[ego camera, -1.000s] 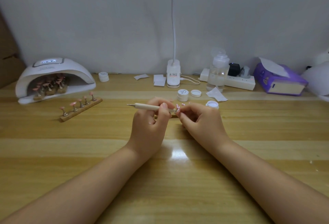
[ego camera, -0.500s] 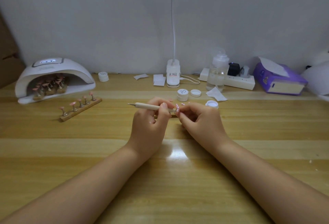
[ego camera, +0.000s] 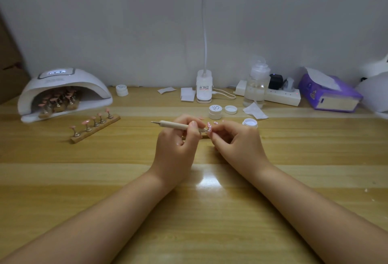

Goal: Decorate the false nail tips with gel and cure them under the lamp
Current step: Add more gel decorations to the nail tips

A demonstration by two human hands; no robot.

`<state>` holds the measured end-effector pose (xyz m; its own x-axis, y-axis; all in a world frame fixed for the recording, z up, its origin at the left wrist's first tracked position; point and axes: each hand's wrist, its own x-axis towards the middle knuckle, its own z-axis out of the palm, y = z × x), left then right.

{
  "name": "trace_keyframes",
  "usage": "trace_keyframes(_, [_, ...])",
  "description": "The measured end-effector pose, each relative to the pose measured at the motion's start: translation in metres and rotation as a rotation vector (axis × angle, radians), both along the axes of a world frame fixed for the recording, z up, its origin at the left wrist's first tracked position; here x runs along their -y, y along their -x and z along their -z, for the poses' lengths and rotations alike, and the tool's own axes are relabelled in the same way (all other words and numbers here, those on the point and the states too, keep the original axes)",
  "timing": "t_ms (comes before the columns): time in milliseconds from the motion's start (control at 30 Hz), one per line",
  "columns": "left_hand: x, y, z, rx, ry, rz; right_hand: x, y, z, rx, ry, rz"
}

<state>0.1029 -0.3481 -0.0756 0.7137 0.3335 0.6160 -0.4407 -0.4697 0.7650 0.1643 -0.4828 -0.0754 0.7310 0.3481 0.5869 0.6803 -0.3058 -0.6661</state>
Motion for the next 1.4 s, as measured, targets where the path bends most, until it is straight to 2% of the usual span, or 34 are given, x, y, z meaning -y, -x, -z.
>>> trace_keyframes(1400, [0.0037, 0.0035, -0.0049, 0.0, 0.005, -0.026, -0.0006, -0.0018, 0.0033, -0.029, -0.019, -0.014])
